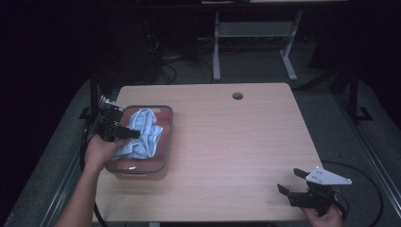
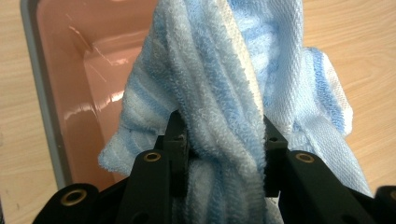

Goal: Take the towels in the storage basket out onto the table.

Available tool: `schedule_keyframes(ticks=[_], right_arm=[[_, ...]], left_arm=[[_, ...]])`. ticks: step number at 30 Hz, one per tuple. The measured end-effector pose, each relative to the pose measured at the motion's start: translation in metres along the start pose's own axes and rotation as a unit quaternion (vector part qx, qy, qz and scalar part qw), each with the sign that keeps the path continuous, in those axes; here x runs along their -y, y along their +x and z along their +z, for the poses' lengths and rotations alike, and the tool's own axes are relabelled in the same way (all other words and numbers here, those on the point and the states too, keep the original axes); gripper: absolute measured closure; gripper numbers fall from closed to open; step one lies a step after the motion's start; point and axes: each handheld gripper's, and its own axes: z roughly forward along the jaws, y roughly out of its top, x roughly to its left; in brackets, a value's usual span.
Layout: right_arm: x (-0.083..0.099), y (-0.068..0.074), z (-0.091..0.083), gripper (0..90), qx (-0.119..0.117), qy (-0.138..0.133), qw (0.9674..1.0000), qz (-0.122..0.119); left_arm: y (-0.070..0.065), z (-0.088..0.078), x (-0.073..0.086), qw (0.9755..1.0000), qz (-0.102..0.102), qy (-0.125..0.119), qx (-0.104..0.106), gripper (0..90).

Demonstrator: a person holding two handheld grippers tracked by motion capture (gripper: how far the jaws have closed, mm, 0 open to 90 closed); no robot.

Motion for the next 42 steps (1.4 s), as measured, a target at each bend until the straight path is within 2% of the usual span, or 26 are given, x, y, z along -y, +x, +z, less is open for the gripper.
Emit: schedule_keyframes(ticks=[7,14,26,35,42], right_arm=[[0.0,-0.001,0.0,14.6,0.002,0.001,1.0,0.004],[0.0,-0.002,0.002,14.6,0.004,0.001,1.0,0.003],[-0.001,-0.003,0.001,14.6,0.007,-0.001,1.0,0.006],[-0.002,-0.003,0.001,14.2,0.007,-0.001,1.0,0.004],[-0.002,-0.003,0.001,14.2,0.005,-0.001,1.0,0.004]], left_arm=[[-0.003,-0.01,-0.006,0.9997,-0.004,-0.014,0.021,64.8],[-0.006,-0.019,-0.012,0.9993,-0.002,-0.023,0.03,64.8],[-0.017,-0.039,-0.026,0.9984,0.011,-0.035,0.043,64.7],[-0.034,-0.048,-0.04,0.9975,0.031,-0.04,0.049,64.6],[-0.047,-0.044,-0.049,0.9965,0.044,-0.038,0.061,64.5]])
